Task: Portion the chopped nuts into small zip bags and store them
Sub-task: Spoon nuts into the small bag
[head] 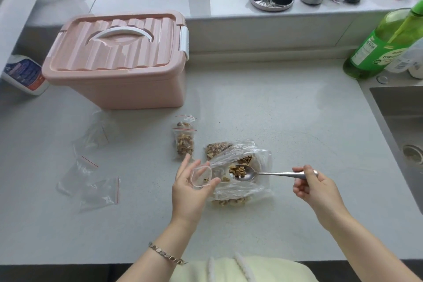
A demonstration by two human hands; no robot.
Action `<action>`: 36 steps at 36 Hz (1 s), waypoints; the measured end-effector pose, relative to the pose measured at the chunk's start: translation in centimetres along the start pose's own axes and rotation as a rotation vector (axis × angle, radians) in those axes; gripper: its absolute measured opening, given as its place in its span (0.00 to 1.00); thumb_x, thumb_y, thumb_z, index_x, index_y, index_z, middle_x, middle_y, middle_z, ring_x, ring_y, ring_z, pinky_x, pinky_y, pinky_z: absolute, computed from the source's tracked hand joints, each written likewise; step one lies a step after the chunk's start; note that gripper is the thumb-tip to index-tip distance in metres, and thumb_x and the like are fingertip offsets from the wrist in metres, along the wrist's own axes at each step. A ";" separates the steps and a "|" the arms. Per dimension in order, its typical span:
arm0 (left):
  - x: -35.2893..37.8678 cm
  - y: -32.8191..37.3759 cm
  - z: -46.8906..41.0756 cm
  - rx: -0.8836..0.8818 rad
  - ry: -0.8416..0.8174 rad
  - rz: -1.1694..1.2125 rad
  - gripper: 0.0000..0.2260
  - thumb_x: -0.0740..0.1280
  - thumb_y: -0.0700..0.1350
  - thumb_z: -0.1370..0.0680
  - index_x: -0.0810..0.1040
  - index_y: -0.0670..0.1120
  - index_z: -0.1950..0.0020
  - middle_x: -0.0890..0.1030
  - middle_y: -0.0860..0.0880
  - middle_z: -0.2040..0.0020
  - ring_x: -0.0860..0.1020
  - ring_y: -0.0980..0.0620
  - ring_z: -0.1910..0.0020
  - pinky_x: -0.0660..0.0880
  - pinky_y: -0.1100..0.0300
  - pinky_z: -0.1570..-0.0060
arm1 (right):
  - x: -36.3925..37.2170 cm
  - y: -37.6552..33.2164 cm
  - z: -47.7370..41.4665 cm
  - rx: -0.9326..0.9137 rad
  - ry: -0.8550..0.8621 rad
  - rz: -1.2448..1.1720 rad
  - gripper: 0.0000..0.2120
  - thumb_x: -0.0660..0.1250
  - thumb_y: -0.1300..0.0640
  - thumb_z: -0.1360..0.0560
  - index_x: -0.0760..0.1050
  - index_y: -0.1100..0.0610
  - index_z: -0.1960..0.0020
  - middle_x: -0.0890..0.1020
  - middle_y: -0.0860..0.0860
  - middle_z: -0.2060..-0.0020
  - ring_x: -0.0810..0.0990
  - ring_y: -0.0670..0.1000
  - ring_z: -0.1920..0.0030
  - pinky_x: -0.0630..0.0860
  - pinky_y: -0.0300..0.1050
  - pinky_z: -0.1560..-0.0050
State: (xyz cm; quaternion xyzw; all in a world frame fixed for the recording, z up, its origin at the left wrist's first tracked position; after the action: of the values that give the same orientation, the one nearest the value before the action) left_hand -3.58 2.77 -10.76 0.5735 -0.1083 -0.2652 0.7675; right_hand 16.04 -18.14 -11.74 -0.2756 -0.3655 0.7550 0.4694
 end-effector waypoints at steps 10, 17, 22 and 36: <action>1.3 0.3 0.9 -0.071 -0.091 -0.011 0.21 0.75 0.37 0.34 0.76 0.56 0.47 0.81 0.58 0.48 0.74 0.64 0.42 0.70 0.48 0.36 | -0.4 -3.7 1.4 -0.084 -0.041 -0.042 0.14 0.55 0.54 0.20 0.75 0.59 0.57 0.73 0.48 0.78 0.71 0.44 0.77 0.71 0.32 0.74; 1.4 1.1 1.0 -0.043 -0.119 0.038 0.23 0.75 0.38 0.35 0.75 0.58 0.46 0.81 0.54 0.48 0.75 0.67 0.45 0.71 0.63 0.42 | 0.8 -7.7 3.3 -0.170 -0.095 -0.054 0.15 0.55 0.54 0.20 0.75 0.59 0.57 0.72 0.47 0.78 0.69 0.45 0.77 0.68 0.33 0.75; 1.8 1.8 0.8 -0.014 -0.161 -0.020 0.25 0.76 0.40 0.35 0.74 0.57 0.42 0.77 0.61 0.50 0.72 0.77 0.52 0.69 0.79 0.56 | 2.4 -10.0 4.7 -0.269 -0.134 0.002 0.15 0.55 0.54 0.20 0.75 0.59 0.59 0.72 0.49 0.78 0.69 0.46 0.77 0.67 0.34 0.75; 3.3 0.3 0.3 -0.007 -0.203 -0.252 0.28 0.76 0.41 0.32 0.72 0.66 0.41 0.75 0.54 0.39 0.70 0.65 0.40 0.70 0.54 0.35 | 7.8 -13.3 10.0 -0.916 -0.152 0.638 0.18 0.53 0.44 0.24 0.76 0.53 0.59 0.73 0.44 0.75 0.75 0.47 0.67 0.69 0.39 0.67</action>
State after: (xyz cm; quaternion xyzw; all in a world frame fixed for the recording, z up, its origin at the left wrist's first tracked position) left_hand -0.87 0.76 -10.86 0.5503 -0.1117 -0.4161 0.7152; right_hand 12.00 -10.07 4.28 -0.4929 -0.5875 0.6414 0.0226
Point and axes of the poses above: each hand's wrist, its own z-axis away from the middle knuckle, its own x-axis out of the palm, y = z × x, the point moved 8 cm from there along -z, towards the middle knuckle
